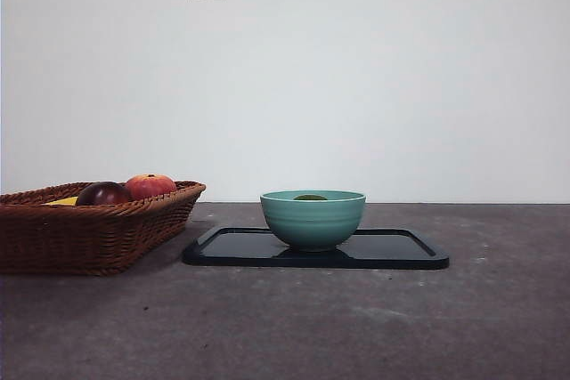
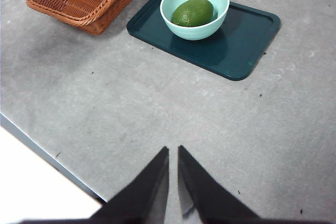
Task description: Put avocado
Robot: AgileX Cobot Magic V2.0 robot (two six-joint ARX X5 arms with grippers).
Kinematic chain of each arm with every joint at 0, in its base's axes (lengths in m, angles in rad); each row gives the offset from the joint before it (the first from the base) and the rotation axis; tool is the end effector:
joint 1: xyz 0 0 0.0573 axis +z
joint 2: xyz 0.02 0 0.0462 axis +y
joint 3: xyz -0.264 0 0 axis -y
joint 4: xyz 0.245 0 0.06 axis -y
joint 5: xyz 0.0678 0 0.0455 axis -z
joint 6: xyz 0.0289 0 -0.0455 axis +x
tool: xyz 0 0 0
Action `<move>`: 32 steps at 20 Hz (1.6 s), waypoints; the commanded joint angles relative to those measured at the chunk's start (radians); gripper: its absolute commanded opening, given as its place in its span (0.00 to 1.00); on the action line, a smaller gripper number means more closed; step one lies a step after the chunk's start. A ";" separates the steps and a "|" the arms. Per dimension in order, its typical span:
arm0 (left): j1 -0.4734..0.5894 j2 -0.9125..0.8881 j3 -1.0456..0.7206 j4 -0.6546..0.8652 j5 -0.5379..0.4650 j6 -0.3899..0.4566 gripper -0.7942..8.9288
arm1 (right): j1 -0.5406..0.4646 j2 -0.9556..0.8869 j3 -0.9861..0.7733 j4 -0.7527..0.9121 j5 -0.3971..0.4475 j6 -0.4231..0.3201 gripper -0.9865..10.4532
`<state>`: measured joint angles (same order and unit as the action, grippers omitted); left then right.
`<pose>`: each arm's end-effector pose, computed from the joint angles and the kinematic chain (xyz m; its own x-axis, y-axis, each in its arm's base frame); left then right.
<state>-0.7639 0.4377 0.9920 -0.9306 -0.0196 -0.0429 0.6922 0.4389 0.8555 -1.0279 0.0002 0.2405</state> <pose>0.0347 -0.0325 0.3598 0.6850 -0.6291 -0.3674 0.6664 0.7448 -0.0327 0.0462 0.0383 0.3142 0.6306 0.5225 -0.5739 -0.5145 0.8350 0.1949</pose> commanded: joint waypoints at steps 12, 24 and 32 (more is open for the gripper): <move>0.776 -0.096 -0.520 0.653 0.000 0.020 0.10 | 0.008 0.003 0.009 0.011 0.000 0.006 0.11; 0.796 -0.420 -0.982 0.789 -0.002 -0.037 0.10 | 0.008 0.003 0.009 0.011 0.000 0.006 0.11; 0.726 -0.435 -0.981 0.736 -0.002 0.026 0.10 | 0.008 0.003 0.009 0.011 0.000 0.006 0.11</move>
<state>-0.0383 0.0040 0.0326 -0.1833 -0.0212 -0.0383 0.6922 0.4389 0.8555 -1.0279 -0.0002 0.2405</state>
